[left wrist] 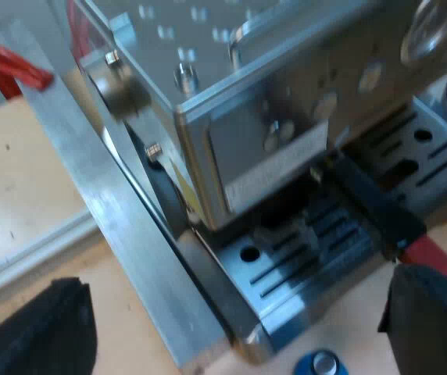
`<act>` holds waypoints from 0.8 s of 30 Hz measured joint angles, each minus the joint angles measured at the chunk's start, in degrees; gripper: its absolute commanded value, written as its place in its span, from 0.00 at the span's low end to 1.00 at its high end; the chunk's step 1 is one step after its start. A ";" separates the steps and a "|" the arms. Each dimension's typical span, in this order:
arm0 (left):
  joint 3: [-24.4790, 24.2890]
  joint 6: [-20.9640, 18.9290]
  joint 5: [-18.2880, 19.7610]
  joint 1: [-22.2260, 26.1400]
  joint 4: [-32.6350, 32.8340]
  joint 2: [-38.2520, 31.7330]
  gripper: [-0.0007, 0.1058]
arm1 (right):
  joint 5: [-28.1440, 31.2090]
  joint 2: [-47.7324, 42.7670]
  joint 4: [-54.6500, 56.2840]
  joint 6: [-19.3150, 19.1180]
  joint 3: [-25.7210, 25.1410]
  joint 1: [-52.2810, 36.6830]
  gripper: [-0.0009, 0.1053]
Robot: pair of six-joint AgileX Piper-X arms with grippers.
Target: Put the handle in the coffee machine
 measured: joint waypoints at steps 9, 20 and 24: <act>-0.21 -0.31 0.45 4.69 -0.14 -0.18 0.73 | -9.65 -4.17 0.71 -1.95 -0.01 -22.20 0.58; -0.21 -1.66 5.41 11.42 3.53 -0.41 0.73 | -15.48 -8.60 7.46 -8.90 -0.13 -41.50 0.58; 0.55 -1.74 6.21 11.42 3.90 -2.00 0.73 | -16.03 -10.25 9.52 -9.06 0.23 -44.40 0.58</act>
